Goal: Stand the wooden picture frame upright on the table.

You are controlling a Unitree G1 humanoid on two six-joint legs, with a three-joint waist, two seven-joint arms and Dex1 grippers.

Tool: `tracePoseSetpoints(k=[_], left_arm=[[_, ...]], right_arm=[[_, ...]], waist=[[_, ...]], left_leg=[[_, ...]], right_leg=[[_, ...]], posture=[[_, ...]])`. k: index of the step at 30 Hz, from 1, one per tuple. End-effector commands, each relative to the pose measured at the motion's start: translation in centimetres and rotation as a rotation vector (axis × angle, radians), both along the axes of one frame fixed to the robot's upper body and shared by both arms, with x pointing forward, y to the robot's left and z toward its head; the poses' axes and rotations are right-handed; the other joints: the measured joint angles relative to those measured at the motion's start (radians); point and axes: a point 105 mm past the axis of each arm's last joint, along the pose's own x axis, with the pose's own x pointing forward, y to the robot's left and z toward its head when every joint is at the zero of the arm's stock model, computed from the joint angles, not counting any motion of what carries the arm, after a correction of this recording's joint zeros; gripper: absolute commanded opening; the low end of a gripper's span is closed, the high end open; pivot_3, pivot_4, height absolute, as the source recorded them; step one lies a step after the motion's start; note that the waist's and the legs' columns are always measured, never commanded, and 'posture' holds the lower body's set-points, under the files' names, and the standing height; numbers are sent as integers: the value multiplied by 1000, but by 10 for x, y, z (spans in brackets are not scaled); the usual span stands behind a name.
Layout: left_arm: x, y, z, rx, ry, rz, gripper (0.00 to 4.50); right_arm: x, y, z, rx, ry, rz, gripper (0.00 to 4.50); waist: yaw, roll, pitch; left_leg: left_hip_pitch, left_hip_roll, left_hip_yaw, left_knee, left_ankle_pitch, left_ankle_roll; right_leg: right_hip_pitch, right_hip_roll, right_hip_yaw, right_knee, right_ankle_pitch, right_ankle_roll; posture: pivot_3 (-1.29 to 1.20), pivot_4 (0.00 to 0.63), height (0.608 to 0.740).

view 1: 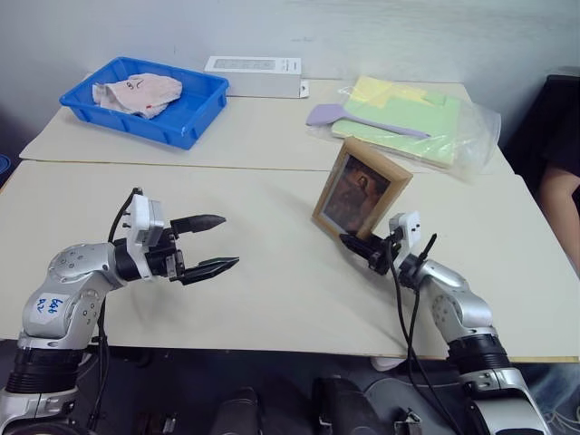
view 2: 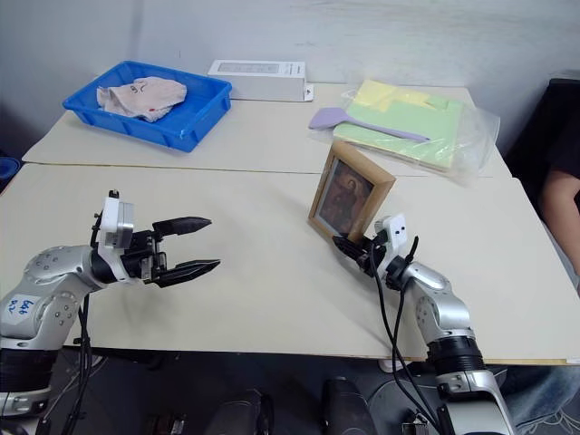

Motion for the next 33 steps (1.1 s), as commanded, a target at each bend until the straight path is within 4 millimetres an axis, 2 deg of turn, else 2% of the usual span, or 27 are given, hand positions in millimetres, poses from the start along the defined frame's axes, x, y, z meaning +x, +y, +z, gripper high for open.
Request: tracePoseSetpoints(k=[1,8,19,23,27,30,33], left_arm=[[-2,-1,8,-1,-45,-4,4500],[-2,1,6,-2,-32,1,4500],[-6,5,-3,27,-9,8,4500],[-9,22,-13,56,15,56,4500],[-14,39,-31,114,41,91,4500],[-23,57,-38,191,6,151,4500],[-38,75,-42,320,-43,219,4500]], right_arm=[[-1,-23,-26,-46,109,-108,2189],[-6,-27,-28,-71,100,-88,4472],[-18,-38,-29,-136,99,-44,4472],[-33,-53,-15,-138,72,4,4472],[-48,-68,-12,-160,68,30,4472],[-70,-95,9,-342,-188,18,4472],[-105,-95,28,-523,-416,160,4472]], waist=[[1,0,0],[4,-2,-1],[12,-2,-1],[27,-2,-1],[30,-1,-1],[32,0,0],[28,3,2]], left_leg=[[0,0,0,0,0,0],[-1,0,-1,0,0,1],[-2,-1,-2,0,-1,2],[-2,-1,-2,0,-2,2],[-3,-1,-2,-1,-3,3],[-3,-1,-2,-2,-3,4],[-3,-1,-1,-7,-3,4]], right_leg=[[0,0,0,0,0,0],[1,-1,-1,-2,0,0],[1,-1,-1,-2,0,0],[1,-1,-1,-4,0,0],[2,-1,-1,-8,0,0],[2,-1,-1,-9,0,0],[1,-1,-1,-13,0,0]], posture=[[0,150,740],[0,150,740],[0,150,740],[0,150,740],[0,150,740],[0,150,740],[0,150,740]])
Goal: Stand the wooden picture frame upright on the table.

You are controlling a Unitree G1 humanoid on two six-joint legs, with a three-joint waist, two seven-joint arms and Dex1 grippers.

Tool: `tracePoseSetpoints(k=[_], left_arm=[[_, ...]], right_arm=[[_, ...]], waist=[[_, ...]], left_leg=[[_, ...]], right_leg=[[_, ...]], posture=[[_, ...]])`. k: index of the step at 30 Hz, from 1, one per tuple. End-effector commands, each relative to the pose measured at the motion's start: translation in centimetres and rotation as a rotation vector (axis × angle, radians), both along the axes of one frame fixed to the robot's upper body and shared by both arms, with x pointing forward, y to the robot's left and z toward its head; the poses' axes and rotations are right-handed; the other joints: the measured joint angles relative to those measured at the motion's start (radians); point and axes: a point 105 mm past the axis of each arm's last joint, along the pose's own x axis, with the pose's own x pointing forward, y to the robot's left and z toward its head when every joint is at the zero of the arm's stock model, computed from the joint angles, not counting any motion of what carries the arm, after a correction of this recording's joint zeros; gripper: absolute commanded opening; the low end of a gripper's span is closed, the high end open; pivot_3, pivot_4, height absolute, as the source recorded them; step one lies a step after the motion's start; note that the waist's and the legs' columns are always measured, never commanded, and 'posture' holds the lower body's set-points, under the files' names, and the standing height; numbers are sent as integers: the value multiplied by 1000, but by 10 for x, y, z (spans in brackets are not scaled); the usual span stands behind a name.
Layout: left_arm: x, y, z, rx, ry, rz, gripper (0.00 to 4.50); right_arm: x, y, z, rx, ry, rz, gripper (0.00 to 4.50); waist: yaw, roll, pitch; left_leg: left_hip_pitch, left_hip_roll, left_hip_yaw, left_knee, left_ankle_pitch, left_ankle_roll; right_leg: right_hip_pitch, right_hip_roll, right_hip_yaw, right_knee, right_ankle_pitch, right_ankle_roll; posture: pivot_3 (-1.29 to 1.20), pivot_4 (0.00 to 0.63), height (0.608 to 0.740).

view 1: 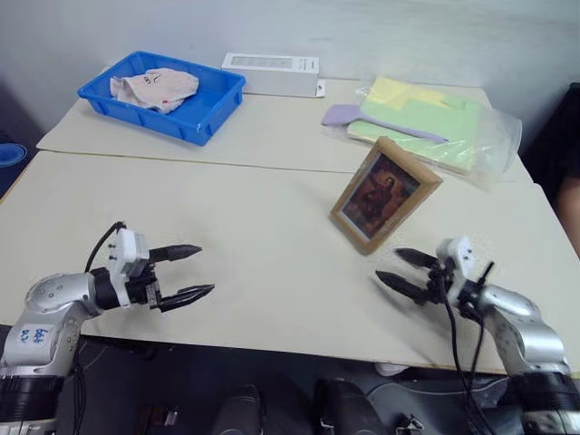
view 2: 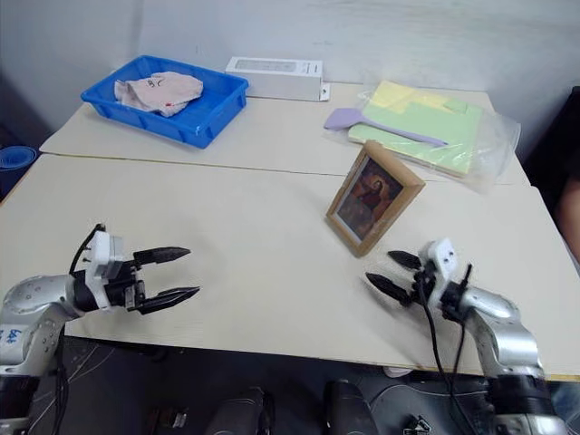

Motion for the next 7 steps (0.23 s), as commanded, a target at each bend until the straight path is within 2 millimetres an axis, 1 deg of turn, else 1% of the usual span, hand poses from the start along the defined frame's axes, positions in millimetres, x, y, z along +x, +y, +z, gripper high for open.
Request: tracePoseSetpoints(k=[1,3,5,7], left_arm=[[-12,19,13,148,-106,62,4500],[-20,25,14,169,-121,83,4500],[-22,32,15,169,-150,132,4500],[-18,38,16,156,-180,183,4500]], right_arm=[[-24,3,42,-195,-297,160,4472],[-27,5,48,-231,-352,179,4472],[-27,7,51,-257,-387,195,4472],[-27,7,47,-252,-367,203,4472]], waist=[[-8,1,1],[-25,0,1],[-30,-1,2],[-28,0,2]], left_leg=[[1,0,0,-2,0,0],[2,1,2,-3,1,-1],[6,1,2,-4,1,1],[19,1,2,-9,-1,3]], right_leg=[[0,0,0,-1,0,0],[0,1,1,-1,1,1],[3,1,1,0,1,1],[15,1,1,-2,1,0]], posture=[[0,150,740],[0,150,740],[0,150,740],[0,150,740]])
